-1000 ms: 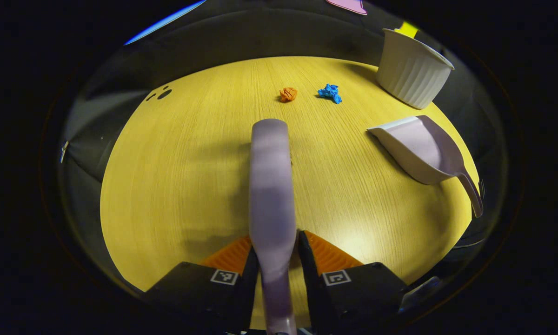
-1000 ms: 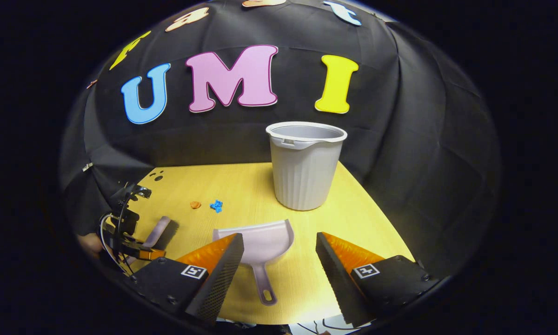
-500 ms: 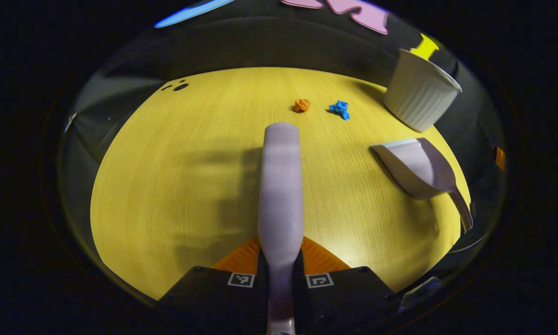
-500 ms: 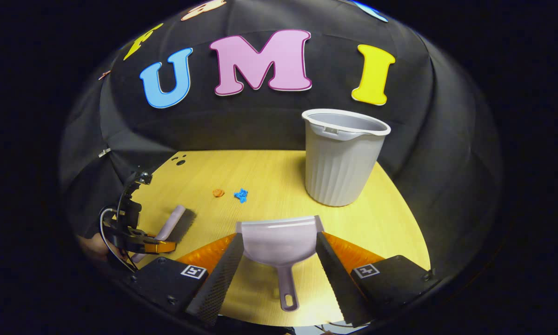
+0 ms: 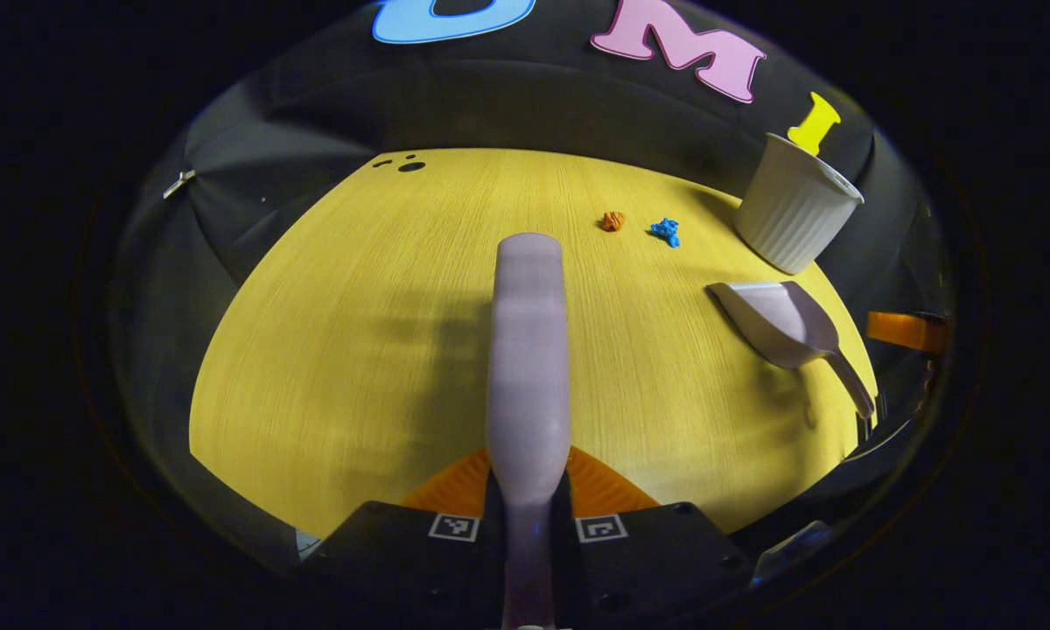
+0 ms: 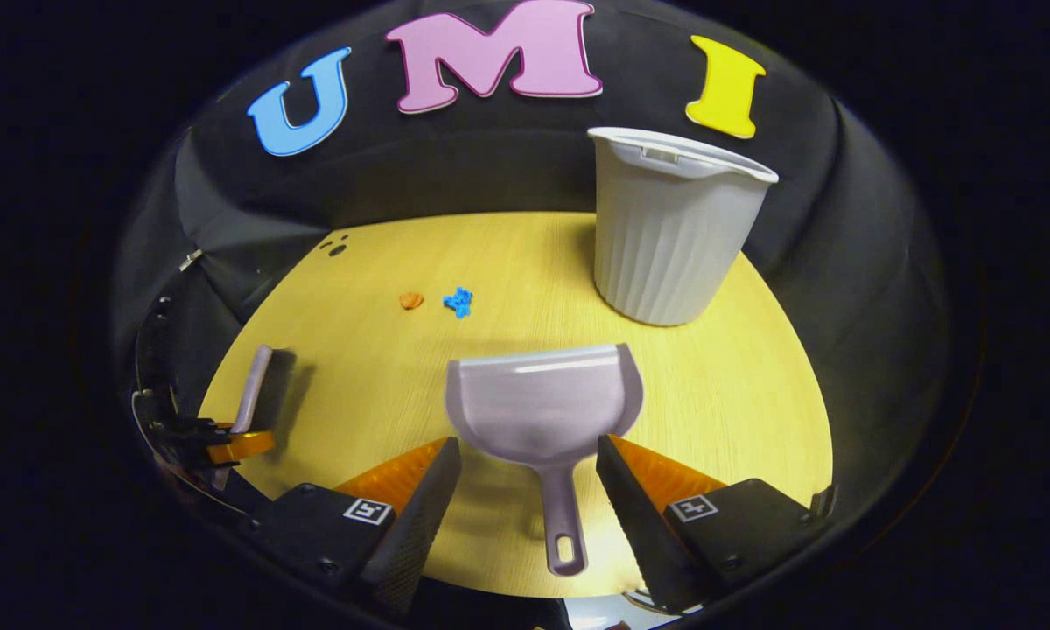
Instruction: Pick up the small broom and dustpan from the desktop, sweep the trash into the dustpan with the broom, and then empty the trash into the garbage bin.
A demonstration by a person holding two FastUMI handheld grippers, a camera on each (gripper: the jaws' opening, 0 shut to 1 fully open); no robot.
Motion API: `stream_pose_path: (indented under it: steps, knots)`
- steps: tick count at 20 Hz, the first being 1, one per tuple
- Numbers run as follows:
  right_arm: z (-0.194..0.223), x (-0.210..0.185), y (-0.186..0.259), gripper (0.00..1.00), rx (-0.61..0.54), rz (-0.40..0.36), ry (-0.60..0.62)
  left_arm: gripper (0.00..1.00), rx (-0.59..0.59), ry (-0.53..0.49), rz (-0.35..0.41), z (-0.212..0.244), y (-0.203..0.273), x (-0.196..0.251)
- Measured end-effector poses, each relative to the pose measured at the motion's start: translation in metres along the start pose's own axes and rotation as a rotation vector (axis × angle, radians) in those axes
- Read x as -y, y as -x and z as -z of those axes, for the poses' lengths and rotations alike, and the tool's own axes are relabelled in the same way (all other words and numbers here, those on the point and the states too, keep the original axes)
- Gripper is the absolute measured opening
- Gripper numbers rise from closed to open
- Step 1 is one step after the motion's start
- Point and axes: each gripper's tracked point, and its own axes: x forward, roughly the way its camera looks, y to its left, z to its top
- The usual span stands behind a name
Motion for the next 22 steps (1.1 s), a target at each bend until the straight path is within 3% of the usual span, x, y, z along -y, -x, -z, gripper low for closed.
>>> stream_pose_path:
  steps: [5,10,14,18,20,21,22]
  knots:
    - [0.031,0.009,-0.023,0.99,-0.104,0.027,-0.073,0.26,0.015,0.038,0.018,0.006,0.021,0.010]
    - [0.057,0.023,-0.058,0.99,-0.185,0.091,-0.029,0.26,0.009,0.045,-0.004,0.012,0.029,0.008]
    - [0.075,0.025,-0.077,0.98,-0.259,0.100,-0.034,0.24,-0.002,0.071,-0.029,0.020,0.032,0.002]
    - [0.079,0.029,-0.090,0.91,-0.275,0.107,-0.005,0.26,-0.002,0.097,-0.050,0.017,0.034,-0.002]
    - [0.079,0.023,-0.092,0.81,-0.283,0.089,-0.022,0.26,-0.002,0.102,-0.057,0.013,0.035,0.000]
    - [0.078,0.021,-0.094,0.63,-0.280,0.082,-0.015,0.26,0.001,0.100,-0.058,0.012,0.035,0.001]
    - [0.077,0.020,-0.095,0.65,-0.277,0.073,0.003,0.26,0.007,0.098,-0.057,0.009,0.034,0.003]
